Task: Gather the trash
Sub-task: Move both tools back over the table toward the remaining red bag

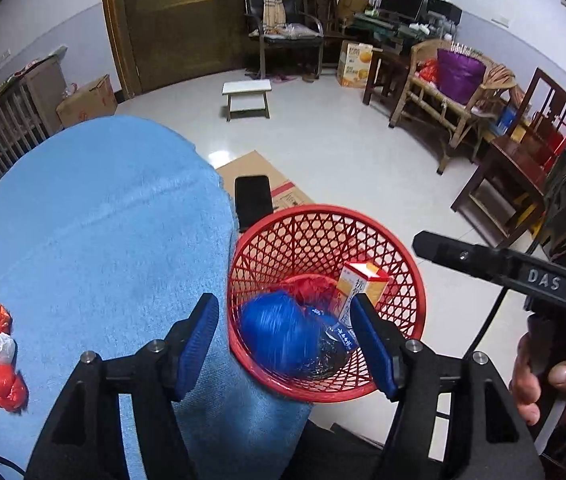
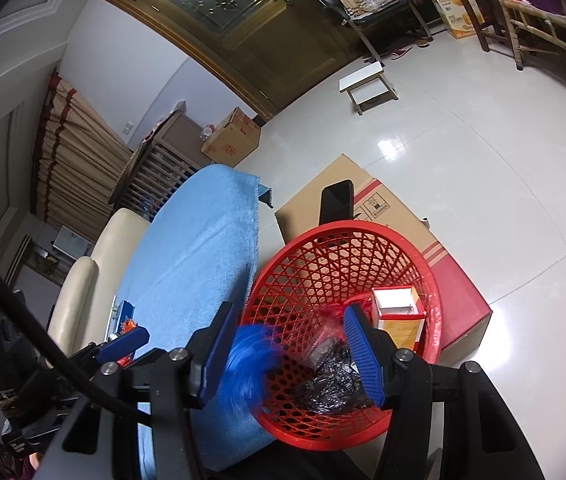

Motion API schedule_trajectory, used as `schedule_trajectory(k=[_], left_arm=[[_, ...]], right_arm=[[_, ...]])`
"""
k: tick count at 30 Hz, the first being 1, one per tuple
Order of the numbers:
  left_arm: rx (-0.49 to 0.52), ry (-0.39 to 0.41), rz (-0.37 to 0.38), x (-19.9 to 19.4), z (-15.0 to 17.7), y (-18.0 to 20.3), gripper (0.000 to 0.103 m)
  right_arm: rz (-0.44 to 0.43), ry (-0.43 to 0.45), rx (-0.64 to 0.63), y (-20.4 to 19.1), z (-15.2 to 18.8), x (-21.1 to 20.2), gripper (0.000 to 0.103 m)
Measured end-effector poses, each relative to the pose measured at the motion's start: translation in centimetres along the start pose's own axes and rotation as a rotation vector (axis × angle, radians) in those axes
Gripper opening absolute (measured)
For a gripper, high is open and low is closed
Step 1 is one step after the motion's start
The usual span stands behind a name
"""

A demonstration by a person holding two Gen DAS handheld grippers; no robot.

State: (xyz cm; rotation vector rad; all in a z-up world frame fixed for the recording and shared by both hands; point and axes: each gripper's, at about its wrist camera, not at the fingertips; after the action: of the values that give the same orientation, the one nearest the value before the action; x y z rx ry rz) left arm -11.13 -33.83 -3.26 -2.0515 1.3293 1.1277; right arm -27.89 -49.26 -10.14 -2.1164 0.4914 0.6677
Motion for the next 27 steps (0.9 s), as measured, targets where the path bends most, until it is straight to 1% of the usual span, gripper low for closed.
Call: schedule_trajectory(k=[4,13,21,27], left_arm=[[-0.004,0.023,-0.024,-0.9,0.2,-0.6,0.069],[-0.045,0.075,-0.148,-3.4,1.4,-4.0,0.069],[-0.131,0.105,-0.234,-5.5,3.0,-8.3,0.069],[-0.214,0.099,-0.285,-6.7,5.2,-12.0,0.069]], right_arm=[[0.008,0.001,-0.021,-0.7,-0.1,0.0,0.060],[0.008,-0.017,-0.070,-3.1,0.2,0.5,0.060],[-0.013,-0.058,-0.146,-6.8,1.1,1.9,0.060],[-0.036,-0.097,-0.220,-10.2,1.8,3.4,0.060]])
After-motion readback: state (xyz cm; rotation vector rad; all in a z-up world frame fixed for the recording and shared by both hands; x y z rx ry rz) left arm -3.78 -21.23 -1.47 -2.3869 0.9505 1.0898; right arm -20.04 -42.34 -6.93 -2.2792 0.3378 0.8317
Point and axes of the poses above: each gripper's, at about its wrist camera, not at the fingertips, and x roughly the way its jaws point, y to its right, z to its underside, and after that the axes turned 2 degrees about -x, right-handed
